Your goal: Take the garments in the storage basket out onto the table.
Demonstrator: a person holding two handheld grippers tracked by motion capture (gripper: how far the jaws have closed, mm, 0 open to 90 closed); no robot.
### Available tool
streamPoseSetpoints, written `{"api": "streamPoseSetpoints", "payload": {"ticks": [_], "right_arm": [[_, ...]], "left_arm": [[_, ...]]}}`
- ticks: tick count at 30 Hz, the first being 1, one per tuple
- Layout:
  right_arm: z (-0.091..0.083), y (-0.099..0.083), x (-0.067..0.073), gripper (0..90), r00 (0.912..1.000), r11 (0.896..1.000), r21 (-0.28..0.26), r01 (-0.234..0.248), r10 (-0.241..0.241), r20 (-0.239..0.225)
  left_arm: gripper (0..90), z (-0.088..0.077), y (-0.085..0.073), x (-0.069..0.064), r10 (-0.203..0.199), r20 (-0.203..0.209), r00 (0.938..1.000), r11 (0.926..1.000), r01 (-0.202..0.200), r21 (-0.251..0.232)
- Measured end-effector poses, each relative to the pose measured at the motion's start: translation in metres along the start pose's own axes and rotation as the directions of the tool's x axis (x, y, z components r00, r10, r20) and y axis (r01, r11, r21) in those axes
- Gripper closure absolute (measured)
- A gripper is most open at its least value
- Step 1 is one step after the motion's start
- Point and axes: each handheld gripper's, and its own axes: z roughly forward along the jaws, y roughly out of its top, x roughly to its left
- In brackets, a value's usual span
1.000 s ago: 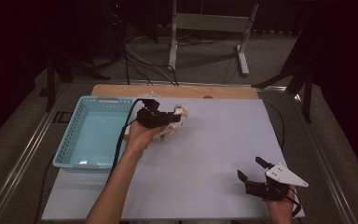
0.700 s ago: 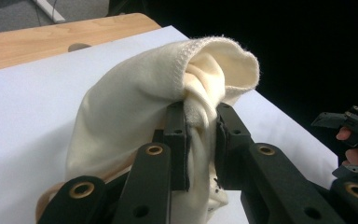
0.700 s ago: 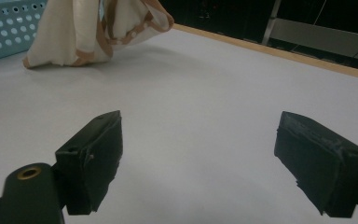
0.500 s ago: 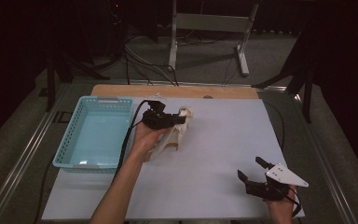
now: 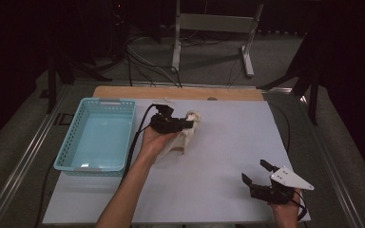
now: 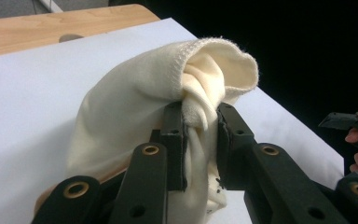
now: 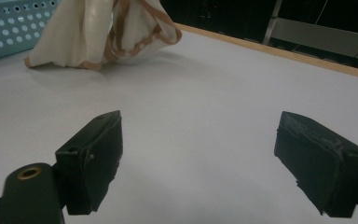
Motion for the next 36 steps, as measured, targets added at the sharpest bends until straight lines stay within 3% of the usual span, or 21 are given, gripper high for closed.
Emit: {"api": "streamPoseSetpoints", "payload": {"ticks": [5, 8, 10, 15, 18, 24, 36], "right_arm": [[0.000, 0.000, 0.000, 15.4, 1.0000, 1.000, 0.000, 0.000, 0.000, 0.000], [0.000, 0.000, 0.000, 15.4, 1.0000, 1.000, 0.002, 0.003, -0.003, 0.000], [0.000, 0.000, 0.000, 15.4, 1.0000, 1.000, 0.001, 0.003, -0.003, 0.000], [0.000, 0.000, 0.000, 15.5, 1.0000, 1.000, 0.002, 0.003, -0.003, -0.001], [0.000, 0.000, 0.000, 15.7, 1.0000, 1.000, 0.004, 0.007, -0.007, -0.003], [0.000, 0.000, 0.000, 15.6, 1.0000, 1.000, 0.004, 0.006, -0.006, -0.003], [0.001, 0.000, 0.001, 15.6, 0.9999, 1.000, 0.010, 0.007, -0.007, -0.007]], "left_arm": [[71.8, 0.006, -0.003, 0.000, -0.016, 0.017, 0.9997, 0.9994, 0.015, 0.030], [47.0, 0.007, -0.003, 0.000, -0.030, 0.005, 0.9995, 0.9990, 0.029, 0.035], [38.1, 0.007, -0.004, 0.000, -0.032, 0.001, 0.9995, 0.9987, 0.032, 0.040], [16.6, 0.003, -0.005, 0.001, -0.041, -0.056, 0.9976, 0.9982, 0.043, 0.042], [14.3, 0.000, -0.008, 0.003, -0.043, -0.080, 0.9959, 0.9985, 0.045, 0.030], [0.3, -0.007, -0.013, 0.007, -0.050, -0.097, 0.9940, 0.9987, 0.051, 0.000], [0.0, -0.027, -0.010, 0.004, -0.028, -0.095, 0.9951, 0.9982, 0.022, -0.056]]}}
